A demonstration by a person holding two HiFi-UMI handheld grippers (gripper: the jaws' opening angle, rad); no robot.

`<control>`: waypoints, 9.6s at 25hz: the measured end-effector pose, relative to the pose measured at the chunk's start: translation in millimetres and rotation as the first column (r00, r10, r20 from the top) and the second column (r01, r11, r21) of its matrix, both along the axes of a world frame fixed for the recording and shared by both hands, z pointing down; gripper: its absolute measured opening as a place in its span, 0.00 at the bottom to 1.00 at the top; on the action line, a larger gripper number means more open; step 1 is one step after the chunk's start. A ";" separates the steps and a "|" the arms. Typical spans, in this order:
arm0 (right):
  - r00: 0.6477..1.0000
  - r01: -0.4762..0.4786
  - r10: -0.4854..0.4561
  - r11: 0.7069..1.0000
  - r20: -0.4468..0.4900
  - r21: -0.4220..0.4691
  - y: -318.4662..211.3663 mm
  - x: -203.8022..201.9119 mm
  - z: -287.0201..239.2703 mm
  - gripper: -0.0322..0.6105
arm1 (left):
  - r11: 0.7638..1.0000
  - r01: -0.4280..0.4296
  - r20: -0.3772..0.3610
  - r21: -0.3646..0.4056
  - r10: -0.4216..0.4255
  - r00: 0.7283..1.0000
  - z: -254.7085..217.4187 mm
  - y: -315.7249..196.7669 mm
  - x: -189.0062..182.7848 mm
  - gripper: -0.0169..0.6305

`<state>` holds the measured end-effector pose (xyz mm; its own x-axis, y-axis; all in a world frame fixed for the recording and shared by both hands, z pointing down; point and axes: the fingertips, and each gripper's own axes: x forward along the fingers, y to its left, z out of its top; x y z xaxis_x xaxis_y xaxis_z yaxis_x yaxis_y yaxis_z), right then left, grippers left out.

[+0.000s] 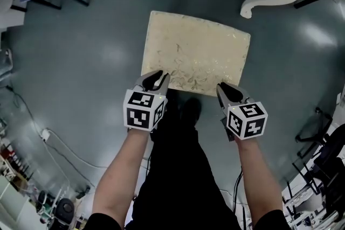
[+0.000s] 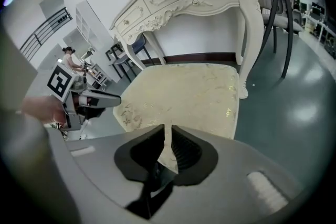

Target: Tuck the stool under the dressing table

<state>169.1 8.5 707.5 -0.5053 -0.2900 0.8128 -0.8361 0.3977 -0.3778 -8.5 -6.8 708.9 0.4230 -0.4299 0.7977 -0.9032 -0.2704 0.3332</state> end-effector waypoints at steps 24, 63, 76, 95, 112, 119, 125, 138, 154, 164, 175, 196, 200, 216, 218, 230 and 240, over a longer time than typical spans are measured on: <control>0.995 0.003 -0.011 0.997 -0.098 -0.081 -5.8 -7.3 37.0 0.06 | 0.999 0.041 0.103 -0.018 -0.039 0.994 20.5 -18.9 -12.8 0.12; 0.968 -0.229 0.238 0.967 -0.079 0.109 -134.7 -5.0 23.1 0.06 | 0.990 -0.120 0.067 0.078 0.115 0.991 11.5 -151.0 -10.6 0.09; 0.981 -0.158 0.176 0.968 -0.079 0.194 -224.5 16.7 17.6 0.06 | 0.992 -0.052 0.010 0.111 0.052 0.999 7.2 -223.5 8.1 0.08; 0.984 -0.143 0.167 0.952 -0.065 0.270 -321.4 27.0 12.8 0.06 | 0.979 -0.054 0.036 0.199 0.048 0.998 0.3 -315.7 19.9 0.08; 0.972 -0.219 0.232 0.956 -0.046 0.196 -274.8 58.3 15.6 0.08 | 0.989 -0.003 0.014 0.147 0.000 1.000 6.7 -266.0 8.5 0.22; 0.975 -0.202 0.215 0.959 -0.048 0.200 -283.8 51.9 24.7 0.07 | 0.988 -0.025 0.046 0.155 0.018 0.999 12.8 -276.2 0.9 0.14; 0.969 -0.222 0.240 0.950 -0.054 0.221 -306.8 49.0 24.9 0.07 | 0.984 0.031 0.035 0.178 -0.038 0.999 11.9 -301.6 -2.5 0.14; 0.969 -0.216 0.240 0.938 -0.057 0.271 -364.7 56.1 22.3 0.07 | 0.980 -0.006 0.048 0.198 -0.004 0.999 10.6 -348.3 5.8 0.14; 0.970 -0.220 0.242 0.918 -0.026 0.329 -395.6 54.1 21.0 0.07 | 0.962 0.007 0.062 0.273 -0.025 0.998 10.2 -384.8 4.1 0.14; 0.978 -0.167 0.203 0.902 -0.050 0.398 -401.0 38.9 22.2 0.07 | 0.952 0.061 0.029 0.299 -0.073 0.997 6.1 -400.4 -12.0 0.13; 0.971 -0.166 0.223 0.886 -0.084 0.432 -425.0 47.3 21.7 0.07 | 0.960 0.068 0.038 0.272 -0.082 0.996 5.5 -388.1 -9.9 0.14; 0.980 -0.197 0.193 0.929 0.043 0.314 -301.6 13.3 -89.8 0.06 | 0.951 0.029 0.003 0.307 -0.032 0.999 -140.3 -303.9 -1.4 0.05; 0.993 -0.120 0.118 0.943 0.024 0.310 -273.6 -6.5 -134.3 0.06 | 0.950 0.046 -0.004 0.310 -0.047 0.999 -189.5 -270.3 0.1 0.05; 0.998 -0.058 0.056 0.942 0.015 0.331 -250.5 -22.8 -288.8 0.06 | 0.916 0.125 -0.069 0.382 -0.106 0.992 -350.9 -240.4 -11.3 0.05; 0.998 -0.069 0.063 0.945 0.027 0.319 -244.6 -18.7 -300.7 0.06 | 0.913 0.137 -0.072 0.383 -0.118 0.990 -362.3 -237.1 -13.2 0.05; 0.994 -0.078 0.046 0.932 0.097 0.355 -241.0 4.8 -370.9 0.06 | 0.880 0.076 -0.021 0.468 -0.075 0.997 -442.9 -229.7 -11.8 0.05; 0.986 -0.090 0.021 0.900 0.163 0.427 -246.6 15.5 -423.0 0.05 | 0.828 0.055 0.011 0.557 -0.074 0.997 -501.6 -226.8 -11.1 0.05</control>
